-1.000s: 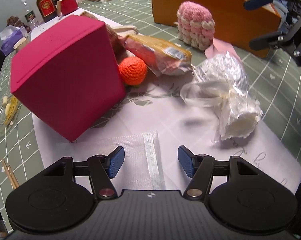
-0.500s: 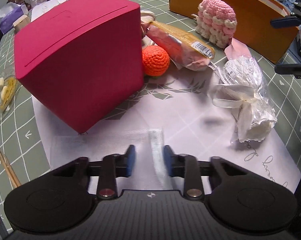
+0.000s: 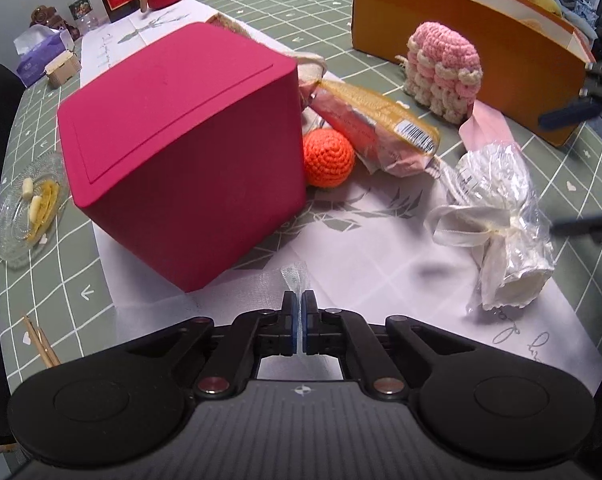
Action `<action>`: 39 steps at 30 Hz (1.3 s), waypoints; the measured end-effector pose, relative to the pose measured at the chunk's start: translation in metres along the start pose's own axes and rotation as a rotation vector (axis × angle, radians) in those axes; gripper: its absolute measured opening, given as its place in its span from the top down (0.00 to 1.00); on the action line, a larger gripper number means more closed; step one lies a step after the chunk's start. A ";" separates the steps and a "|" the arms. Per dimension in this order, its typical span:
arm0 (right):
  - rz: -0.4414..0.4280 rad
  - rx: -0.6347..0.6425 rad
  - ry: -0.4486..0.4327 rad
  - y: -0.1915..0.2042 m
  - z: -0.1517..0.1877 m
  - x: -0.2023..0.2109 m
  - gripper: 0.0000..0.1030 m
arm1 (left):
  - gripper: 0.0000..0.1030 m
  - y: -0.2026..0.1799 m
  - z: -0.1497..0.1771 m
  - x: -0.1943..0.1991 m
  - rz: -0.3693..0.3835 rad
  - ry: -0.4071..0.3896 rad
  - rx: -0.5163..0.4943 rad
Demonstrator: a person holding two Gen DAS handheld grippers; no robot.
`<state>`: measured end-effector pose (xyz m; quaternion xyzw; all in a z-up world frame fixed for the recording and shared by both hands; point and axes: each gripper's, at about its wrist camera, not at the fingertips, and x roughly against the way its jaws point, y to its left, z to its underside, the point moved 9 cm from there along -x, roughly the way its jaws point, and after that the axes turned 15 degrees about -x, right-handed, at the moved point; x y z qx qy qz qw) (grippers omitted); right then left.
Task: Organize soft objects
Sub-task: 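Grasp the clear plastic cup with the left tool while the right tool grasps the ribboned foil bag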
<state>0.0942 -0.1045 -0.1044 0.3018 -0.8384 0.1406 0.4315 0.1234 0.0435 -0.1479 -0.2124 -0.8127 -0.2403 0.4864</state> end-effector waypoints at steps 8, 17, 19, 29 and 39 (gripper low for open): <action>-0.083 0.038 0.051 0.045 0.013 -0.021 0.19 | 0.98 -0.005 -0.007 0.008 0.000 -0.027 -0.006; 0.007 0.116 0.016 0.049 0.014 -0.037 0.15 | 0.98 -0.007 -0.003 0.006 0.006 -0.021 -0.002; 0.051 0.142 0.011 0.046 0.015 -0.041 0.15 | 0.98 -0.008 -0.002 0.006 0.007 -0.020 -0.001; 0.066 0.117 0.004 0.035 0.009 -0.033 0.35 | 0.98 -0.011 -0.004 0.010 0.018 -0.036 -0.003; 0.024 0.057 -0.002 0.029 0.001 -0.019 0.40 | 0.98 -0.011 -0.005 0.014 0.019 -0.045 0.006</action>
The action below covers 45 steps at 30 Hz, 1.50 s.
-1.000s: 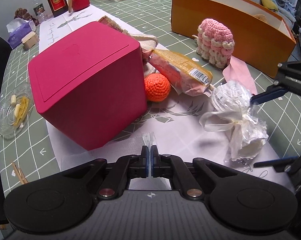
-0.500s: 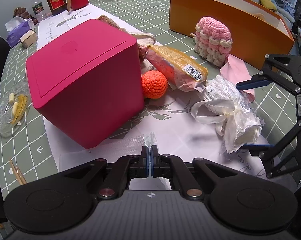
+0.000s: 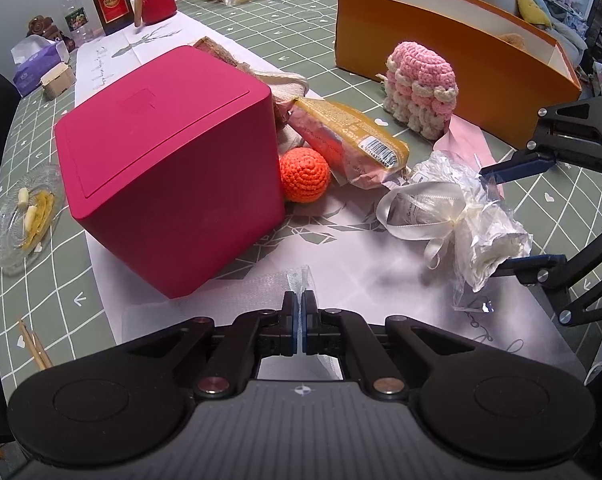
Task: Organize soft objects
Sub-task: 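Grasp the clear plastic cup with the left tool while the right tool grasps the ribboned foil bag, then carry the cup with the left tool while the right tool carries the foil bag to the orange box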
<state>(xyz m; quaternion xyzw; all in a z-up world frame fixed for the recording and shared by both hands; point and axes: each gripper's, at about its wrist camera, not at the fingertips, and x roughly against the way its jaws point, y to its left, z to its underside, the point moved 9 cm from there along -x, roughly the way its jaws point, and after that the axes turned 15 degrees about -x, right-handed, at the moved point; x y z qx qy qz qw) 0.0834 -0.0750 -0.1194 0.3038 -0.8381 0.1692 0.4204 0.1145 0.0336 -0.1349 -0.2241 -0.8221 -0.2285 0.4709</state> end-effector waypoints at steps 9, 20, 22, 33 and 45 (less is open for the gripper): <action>-0.006 0.038 0.006 0.002 0.004 0.004 0.43 | 0.98 0.000 -0.001 0.002 0.002 -0.006 0.001; -0.005 -0.038 -0.067 -0.022 -0.013 0.033 0.43 | 0.98 0.001 -0.009 0.018 0.016 -0.049 0.030; -0.009 -0.037 -0.066 -0.022 -0.014 0.034 0.43 | 0.98 0.000 -0.009 0.022 0.017 -0.049 0.033; -0.024 -0.083 -0.154 -0.035 -0.038 0.062 0.43 | 0.99 0.009 -0.023 0.065 -0.051 -0.080 0.036; -0.001 -0.132 -0.244 -0.059 -0.061 0.092 0.43 | 0.99 0.005 -0.068 0.118 -0.127 -0.093 -0.090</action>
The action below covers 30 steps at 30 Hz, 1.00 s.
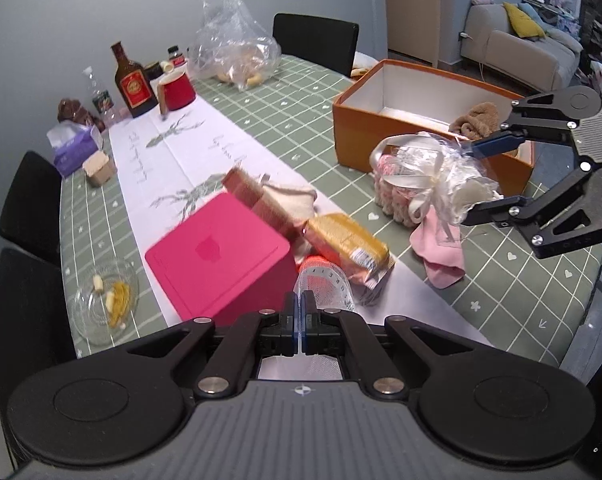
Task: Organize soft objects
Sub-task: 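Carry the cup with the left tool while the right tool carries the foil bag to the orange box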
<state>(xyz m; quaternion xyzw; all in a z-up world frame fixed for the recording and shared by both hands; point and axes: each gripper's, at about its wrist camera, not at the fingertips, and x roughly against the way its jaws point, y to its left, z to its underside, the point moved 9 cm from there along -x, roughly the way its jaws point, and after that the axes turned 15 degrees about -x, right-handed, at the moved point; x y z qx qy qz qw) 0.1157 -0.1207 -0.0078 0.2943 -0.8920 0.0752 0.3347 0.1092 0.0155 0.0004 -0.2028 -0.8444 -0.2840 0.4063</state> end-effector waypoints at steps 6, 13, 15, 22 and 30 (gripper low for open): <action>0.034 -0.035 -0.043 -0.020 -0.012 0.010 0.43 | 0.99 -0.004 -0.033 0.004 0.015 -0.035 -0.012; 0.082 -0.075 -0.065 -0.049 -0.017 0.017 0.43 | 0.99 -0.006 -0.063 0.002 0.018 -0.053 -0.021; 0.097 -0.089 -0.071 -0.058 -0.020 0.018 0.43 | 0.99 -0.006 -0.074 0.001 0.021 -0.064 -0.022; 0.135 -0.151 -0.088 -0.089 -0.024 0.022 0.43 | 0.99 -0.011 -0.111 -0.008 0.039 -0.096 -0.032; 0.175 -0.186 -0.113 -0.112 -0.033 0.023 0.43 | 0.99 -0.023 -0.146 -0.025 0.069 -0.113 -0.047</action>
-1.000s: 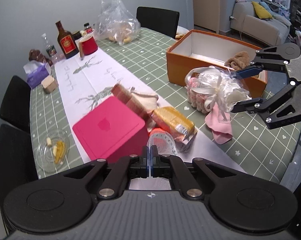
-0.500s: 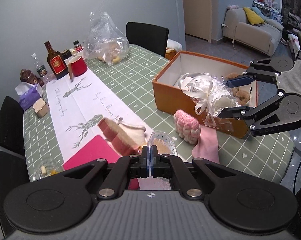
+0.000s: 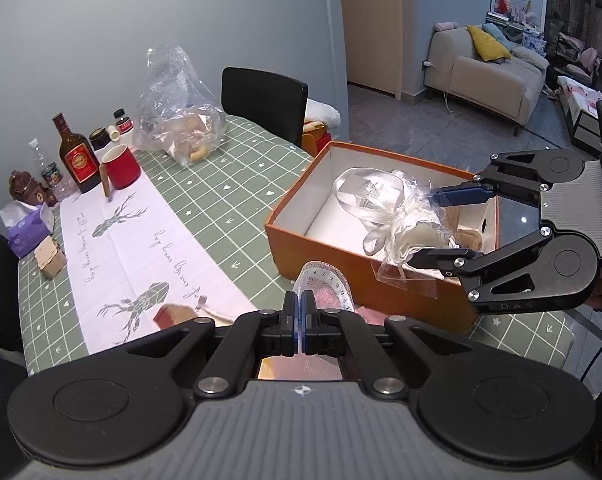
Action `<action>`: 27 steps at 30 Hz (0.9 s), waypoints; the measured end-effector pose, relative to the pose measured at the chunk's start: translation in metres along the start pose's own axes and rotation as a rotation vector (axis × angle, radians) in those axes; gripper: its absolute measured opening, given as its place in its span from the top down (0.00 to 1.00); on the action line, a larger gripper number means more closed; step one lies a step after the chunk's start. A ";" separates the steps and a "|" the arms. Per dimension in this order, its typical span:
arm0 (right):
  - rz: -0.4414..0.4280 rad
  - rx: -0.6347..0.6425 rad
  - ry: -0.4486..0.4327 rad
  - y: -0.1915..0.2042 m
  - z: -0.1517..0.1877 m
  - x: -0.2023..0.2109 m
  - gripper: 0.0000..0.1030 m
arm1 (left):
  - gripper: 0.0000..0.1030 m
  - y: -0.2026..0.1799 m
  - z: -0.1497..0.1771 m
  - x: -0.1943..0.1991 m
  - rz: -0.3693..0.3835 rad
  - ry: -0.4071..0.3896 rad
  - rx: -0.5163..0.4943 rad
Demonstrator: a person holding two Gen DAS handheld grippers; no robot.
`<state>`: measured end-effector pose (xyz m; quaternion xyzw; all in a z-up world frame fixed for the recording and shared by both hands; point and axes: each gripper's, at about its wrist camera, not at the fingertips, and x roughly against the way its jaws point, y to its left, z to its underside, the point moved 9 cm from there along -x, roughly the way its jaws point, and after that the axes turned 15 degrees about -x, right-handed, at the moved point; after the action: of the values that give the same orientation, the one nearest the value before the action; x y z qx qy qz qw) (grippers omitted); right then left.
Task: Organize soft objects
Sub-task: 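Carry the cup with the left tool while the right tool carries the foil bag to the orange box, then lower the foil bag into the orange box with the right tool while the left tool holds the cup above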
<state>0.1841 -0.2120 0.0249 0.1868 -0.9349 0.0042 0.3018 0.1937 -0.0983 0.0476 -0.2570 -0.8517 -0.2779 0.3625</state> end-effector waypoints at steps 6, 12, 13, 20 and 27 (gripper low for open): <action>0.030 -0.023 -0.022 -0.017 -0.010 0.000 0.43 | 0.99 0.001 -0.028 -0.012 0.014 -0.026 0.004; 0.060 -0.062 -0.025 -0.040 -0.013 -0.002 0.43 | 0.99 -0.005 -0.061 -0.023 0.029 -0.056 -0.005; 0.068 -0.067 -0.025 -0.044 -0.013 -0.003 0.43 | 0.99 -0.006 -0.068 -0.025 0.029 -0.064 -0.007; 0.140 -0.127 -0.005 -0.087 -0.005 -0.009 0.43 | 0.99 -0.019 -0.109 -0.044 0.030 -0.105 -0.037; 0.181 -0.160 0.044 -0.111 0.010 -0.026 0.43 | 0.99 -0.029 -0.126 -0.075 0.026 -0.104 -0.031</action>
<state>0.2375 -0.3070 -0.0095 0.0767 -0.9384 -0.0392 0.3348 0.2802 -0.2200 0.0557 -0.2876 -0.8616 -0.2727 0.3172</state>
